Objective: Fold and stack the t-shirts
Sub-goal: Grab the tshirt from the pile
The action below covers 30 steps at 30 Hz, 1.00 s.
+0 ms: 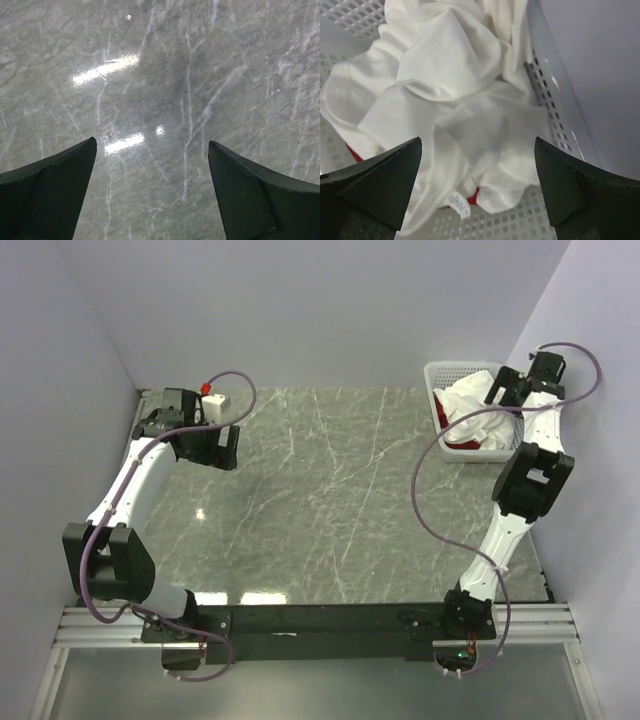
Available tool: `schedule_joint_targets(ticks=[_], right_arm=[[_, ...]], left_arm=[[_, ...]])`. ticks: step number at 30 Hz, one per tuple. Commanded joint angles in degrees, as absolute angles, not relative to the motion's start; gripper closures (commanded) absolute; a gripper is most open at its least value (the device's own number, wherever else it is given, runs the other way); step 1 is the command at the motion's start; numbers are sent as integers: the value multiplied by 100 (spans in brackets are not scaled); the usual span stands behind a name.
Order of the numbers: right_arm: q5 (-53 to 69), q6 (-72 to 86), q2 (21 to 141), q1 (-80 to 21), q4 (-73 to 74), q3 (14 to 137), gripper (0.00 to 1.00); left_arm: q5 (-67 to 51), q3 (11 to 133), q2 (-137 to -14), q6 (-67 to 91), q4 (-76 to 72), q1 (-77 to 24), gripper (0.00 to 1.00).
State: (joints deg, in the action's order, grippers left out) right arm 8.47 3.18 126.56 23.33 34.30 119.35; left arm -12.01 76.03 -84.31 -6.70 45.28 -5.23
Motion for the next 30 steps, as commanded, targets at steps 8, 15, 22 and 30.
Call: schedule_joint_targets(ticks=[8, 15, 22, 30], right_arm=[[948, 343, 13210, 1898, 3164, 12490, 15], [1431, 211, 12666, 1925, 3401, 11955, 90], [2195, 579, 10771, 2153, 3507, 10786, 100], [3339, 1106, 8948, 2250, 3191, 9975, 100]], left_arm=[[-932, 7849, -8534, -817, 4676, -536, 1], [-1011, 7893, -8543, -773, 4650, -536, 1], [-1274, 7849, -8446, -686, 4500, -527, 1], [-1643, 7787, -8279, -484, 4298, -422, 1]])
